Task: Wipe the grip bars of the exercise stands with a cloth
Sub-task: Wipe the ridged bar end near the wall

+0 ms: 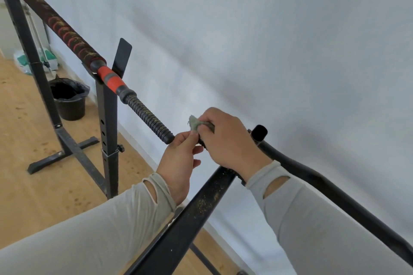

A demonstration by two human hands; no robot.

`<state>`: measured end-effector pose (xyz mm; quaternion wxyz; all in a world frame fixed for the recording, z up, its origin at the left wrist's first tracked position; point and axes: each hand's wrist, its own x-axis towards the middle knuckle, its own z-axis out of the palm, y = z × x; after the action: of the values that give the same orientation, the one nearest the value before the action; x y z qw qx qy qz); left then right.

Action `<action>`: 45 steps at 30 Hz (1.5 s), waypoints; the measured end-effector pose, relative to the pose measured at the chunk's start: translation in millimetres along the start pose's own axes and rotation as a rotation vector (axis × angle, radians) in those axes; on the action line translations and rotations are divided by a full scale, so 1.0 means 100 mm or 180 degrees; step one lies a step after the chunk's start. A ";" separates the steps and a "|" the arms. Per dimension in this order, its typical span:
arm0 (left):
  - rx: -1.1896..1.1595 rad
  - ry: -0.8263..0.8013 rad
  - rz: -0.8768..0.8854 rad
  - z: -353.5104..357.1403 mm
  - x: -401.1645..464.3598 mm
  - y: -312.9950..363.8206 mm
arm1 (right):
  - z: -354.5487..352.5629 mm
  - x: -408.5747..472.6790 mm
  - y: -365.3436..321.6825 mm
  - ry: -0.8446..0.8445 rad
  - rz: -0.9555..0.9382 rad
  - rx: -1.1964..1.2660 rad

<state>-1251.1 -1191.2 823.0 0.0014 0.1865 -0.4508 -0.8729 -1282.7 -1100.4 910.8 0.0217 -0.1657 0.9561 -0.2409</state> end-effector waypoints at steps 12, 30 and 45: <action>-0.0291 -0.0115 -0.0165 0.02 0.04 0.00 | -0.92 -0.82 0.54 -0.0014 0.0206 -0.0760; -0.0275 -0.0447 -0.0135 0.01 0.13 0.00 | 0.08 -0.36 0.12 0.0494 -0.1165 -0.1637; -0.0118 -0.0161 -0.0199 0.09 0.15 -0.01 | -0.34 -0.79 0.35 0.0119 -0.0339 -0.1724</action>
<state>-1267.9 -1186.3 822.2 -0.0338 0.1783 -0.4284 -0.8852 -1222.8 -1030.6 921.4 -0.0538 -0.2110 0.9758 0.0197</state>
